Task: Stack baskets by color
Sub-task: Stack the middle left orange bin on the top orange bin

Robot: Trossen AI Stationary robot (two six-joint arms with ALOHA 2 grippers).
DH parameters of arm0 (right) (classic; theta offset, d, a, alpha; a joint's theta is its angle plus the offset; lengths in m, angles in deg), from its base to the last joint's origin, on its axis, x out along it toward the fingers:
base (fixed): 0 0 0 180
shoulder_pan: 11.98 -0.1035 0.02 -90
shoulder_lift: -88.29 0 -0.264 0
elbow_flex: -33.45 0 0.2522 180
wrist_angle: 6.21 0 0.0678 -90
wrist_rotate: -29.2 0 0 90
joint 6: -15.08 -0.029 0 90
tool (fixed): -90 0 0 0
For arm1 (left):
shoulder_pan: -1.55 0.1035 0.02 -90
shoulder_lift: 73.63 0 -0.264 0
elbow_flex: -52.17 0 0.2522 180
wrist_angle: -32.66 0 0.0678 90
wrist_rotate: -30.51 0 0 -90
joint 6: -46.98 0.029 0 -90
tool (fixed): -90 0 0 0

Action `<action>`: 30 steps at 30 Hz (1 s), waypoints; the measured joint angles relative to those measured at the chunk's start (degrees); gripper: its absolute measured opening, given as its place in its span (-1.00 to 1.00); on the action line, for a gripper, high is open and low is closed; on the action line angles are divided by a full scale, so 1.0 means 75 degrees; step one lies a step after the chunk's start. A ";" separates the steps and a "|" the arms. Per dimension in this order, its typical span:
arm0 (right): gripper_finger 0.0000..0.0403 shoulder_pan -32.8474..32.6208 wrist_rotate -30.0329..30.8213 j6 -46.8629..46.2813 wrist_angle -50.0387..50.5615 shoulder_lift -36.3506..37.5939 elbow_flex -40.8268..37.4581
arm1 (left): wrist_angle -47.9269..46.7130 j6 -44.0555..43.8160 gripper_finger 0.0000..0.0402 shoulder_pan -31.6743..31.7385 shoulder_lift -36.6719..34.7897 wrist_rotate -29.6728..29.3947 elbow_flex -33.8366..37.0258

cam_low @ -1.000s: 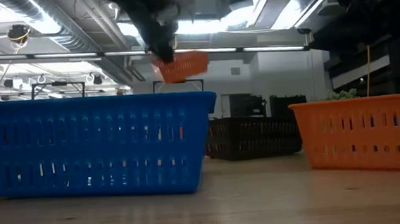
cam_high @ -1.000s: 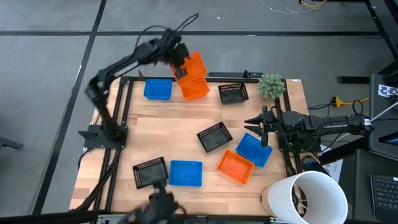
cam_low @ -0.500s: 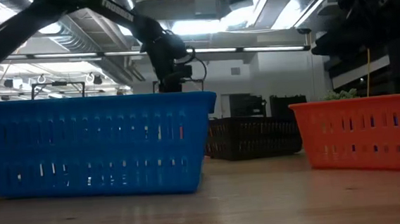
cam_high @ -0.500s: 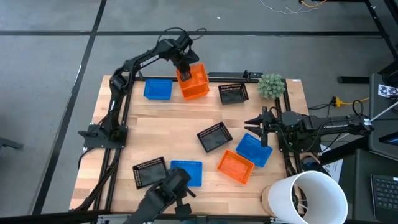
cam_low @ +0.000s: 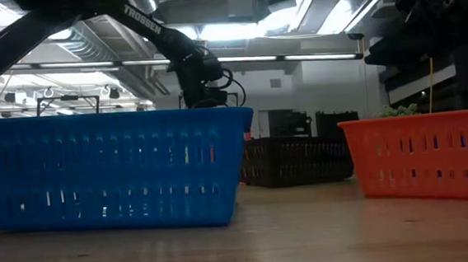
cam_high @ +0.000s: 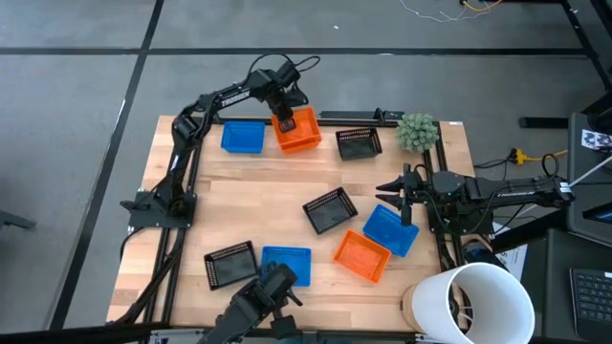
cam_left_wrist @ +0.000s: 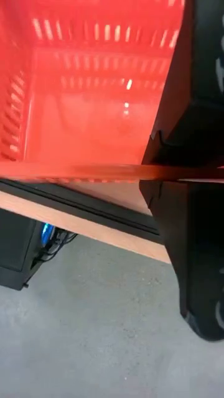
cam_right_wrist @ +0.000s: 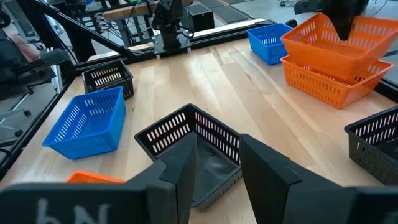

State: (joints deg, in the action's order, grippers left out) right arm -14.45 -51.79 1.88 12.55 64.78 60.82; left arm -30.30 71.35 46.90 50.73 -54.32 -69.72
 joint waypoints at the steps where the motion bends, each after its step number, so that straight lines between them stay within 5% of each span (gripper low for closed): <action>1: -0.40 -0.0001 0.0000 0.0001 0.0000 -0.0001 0.0000 | 0.0033 -0.0012 -1.00 0.0002 0.0000 0.0037 0.0018; 30: -0.40 -0.0002 -0.0003 0.0010 0.0020 0.0000 0.0000 | -0.0002 0.0025 -1.00 -0.0130 0.0481 0.0387 0.0069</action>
State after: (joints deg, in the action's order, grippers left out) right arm -14.46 -51.81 1.96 12.70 64.78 60.82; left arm -30.31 71.54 45.92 54.34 -51.41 -69.20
